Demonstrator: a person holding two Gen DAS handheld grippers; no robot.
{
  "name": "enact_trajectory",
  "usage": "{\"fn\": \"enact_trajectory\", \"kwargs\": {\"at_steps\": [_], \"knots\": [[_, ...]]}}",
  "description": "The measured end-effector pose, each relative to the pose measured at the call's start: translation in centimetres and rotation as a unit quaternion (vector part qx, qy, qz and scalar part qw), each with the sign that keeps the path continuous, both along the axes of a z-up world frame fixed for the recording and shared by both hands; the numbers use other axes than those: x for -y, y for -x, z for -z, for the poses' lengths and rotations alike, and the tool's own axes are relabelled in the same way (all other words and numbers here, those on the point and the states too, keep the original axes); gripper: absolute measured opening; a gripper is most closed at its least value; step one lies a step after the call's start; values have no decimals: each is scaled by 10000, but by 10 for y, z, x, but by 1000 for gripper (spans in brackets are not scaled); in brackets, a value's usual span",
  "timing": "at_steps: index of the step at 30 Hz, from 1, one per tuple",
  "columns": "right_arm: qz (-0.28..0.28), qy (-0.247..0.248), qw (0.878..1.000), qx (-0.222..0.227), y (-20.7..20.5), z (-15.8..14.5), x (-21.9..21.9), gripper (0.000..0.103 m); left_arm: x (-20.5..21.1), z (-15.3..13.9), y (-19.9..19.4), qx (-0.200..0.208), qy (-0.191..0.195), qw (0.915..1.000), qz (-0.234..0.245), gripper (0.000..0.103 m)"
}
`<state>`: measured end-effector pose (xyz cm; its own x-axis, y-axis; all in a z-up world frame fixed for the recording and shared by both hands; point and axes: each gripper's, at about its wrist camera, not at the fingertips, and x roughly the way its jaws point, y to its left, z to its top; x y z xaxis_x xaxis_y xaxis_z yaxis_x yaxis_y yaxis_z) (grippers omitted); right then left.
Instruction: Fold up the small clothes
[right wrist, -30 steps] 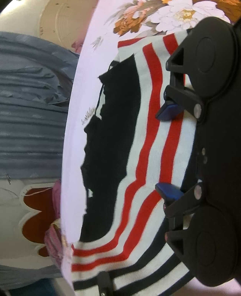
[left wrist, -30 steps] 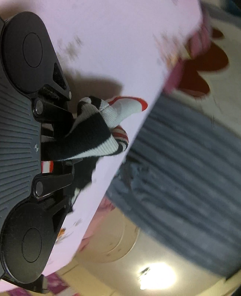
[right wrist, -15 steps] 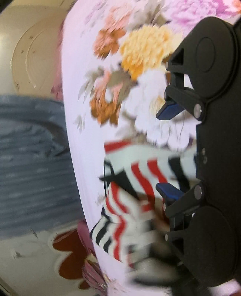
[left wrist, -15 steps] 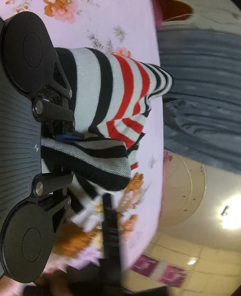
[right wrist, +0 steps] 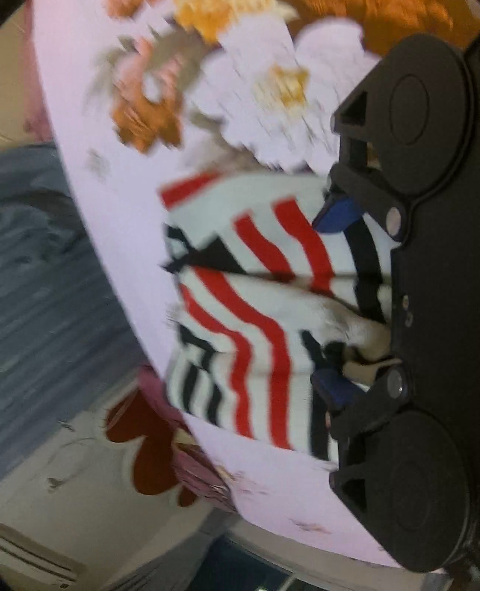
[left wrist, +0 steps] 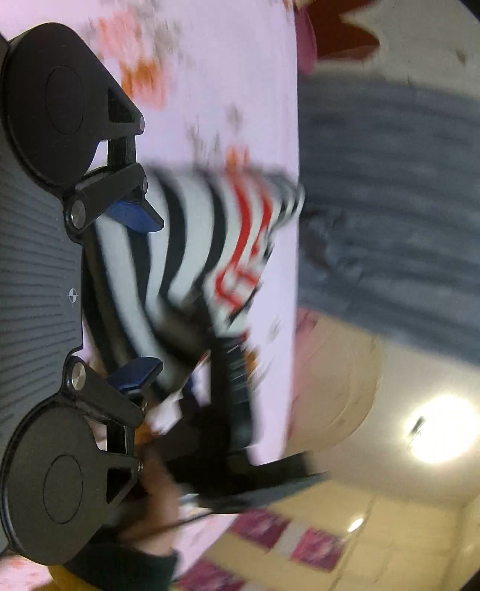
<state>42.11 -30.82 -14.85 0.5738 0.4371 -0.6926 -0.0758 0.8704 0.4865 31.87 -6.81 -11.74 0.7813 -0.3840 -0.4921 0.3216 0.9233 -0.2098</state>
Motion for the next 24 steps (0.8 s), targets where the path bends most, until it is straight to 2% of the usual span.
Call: {"fn": "enact_trajectory", "kwargs": {"at_steps": [2,3,4,5,7,9,11,14,17,18,21,22,24], "knots": [[-13,46,10000,-37,-6,7,-8,73,-25,-4,1,15,65,9991,-421,74],[-42,66,10000,-19,-7,8,-11,70,-33,-2,-1,-6,84,9983,-569,74],[-58,108,9999,19,-8,7,-16,63,-42,-1,-5,-40,83,9972,-748,74],[-119,61,9999,36,-10,7,-19,43,-49,0,-10,-79,79,9959,-900,74],[-172,142,9997,76,-9,4,-29,38,-55,4,-21,-142,148,9939,-1088,74],[-203,328,9989,284,-7,-3,-32,27,-56,8,-34,-182,153,9929,-1168,74],[-139,683,9949,735,0,-19,-34,24,-51,6,-42,-192,243,9927,-1166,74],[-5,1172,9815,1513,17,-51,-29,22,-34,7,-61,-209,445,9933,-1047,74],[269,1562,9710,1788,36,-60,-11,21,-13,13,-70,-265,463,9958,-739,74],[361,1637,9699,1766,40,-55,-5,21,-5,18,-74,-333,426,9965,-636,74],[298,1367,9863,872,31,-18,11,23,13,42,-82,-771,227,9956,-482,74],[314,1298,9883,740,30,-9,14,24,17,49,-84,-857,132,9951,-470,74],[416,1288,9881,736,31,-4,17,36,18,58,-83,-834,60,9953,-487,74]]}}
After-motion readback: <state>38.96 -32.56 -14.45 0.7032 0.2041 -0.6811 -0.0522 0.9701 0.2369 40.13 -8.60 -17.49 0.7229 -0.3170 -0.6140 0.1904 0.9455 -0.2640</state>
